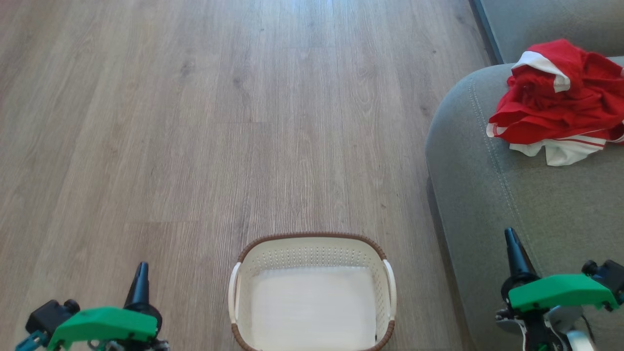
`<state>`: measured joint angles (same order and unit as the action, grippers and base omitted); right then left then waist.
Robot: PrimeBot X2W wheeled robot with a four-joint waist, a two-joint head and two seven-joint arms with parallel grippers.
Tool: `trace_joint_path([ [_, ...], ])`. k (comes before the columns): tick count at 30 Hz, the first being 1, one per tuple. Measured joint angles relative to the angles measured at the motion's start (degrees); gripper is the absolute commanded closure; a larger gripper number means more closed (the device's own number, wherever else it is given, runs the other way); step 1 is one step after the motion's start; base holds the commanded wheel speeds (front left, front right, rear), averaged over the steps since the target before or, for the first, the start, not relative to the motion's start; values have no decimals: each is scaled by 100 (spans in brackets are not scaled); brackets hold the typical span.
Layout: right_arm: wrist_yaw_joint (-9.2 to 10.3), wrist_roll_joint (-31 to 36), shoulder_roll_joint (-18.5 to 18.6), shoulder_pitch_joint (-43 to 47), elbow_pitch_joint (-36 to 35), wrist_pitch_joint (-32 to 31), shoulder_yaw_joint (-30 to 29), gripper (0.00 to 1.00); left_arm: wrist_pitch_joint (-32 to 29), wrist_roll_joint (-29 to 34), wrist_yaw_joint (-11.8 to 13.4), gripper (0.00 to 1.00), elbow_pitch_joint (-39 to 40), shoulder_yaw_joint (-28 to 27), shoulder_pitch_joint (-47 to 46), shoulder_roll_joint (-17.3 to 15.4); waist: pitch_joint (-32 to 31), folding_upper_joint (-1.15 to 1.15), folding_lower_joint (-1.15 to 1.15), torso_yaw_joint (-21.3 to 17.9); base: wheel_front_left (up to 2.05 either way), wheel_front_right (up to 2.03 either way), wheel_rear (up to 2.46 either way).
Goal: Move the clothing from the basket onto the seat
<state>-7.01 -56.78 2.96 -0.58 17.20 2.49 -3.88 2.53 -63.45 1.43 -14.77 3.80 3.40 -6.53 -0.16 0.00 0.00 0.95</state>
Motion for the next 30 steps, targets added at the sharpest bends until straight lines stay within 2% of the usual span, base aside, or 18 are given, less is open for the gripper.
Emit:
trace_joint_path([
  [30, 0, -2056, -12, -133, -58, -527, -214, 100, -498, -1689, -503, 100, -47, -458, -431, 205, 20, 0, 0, -57, 0, 0, 0],
])
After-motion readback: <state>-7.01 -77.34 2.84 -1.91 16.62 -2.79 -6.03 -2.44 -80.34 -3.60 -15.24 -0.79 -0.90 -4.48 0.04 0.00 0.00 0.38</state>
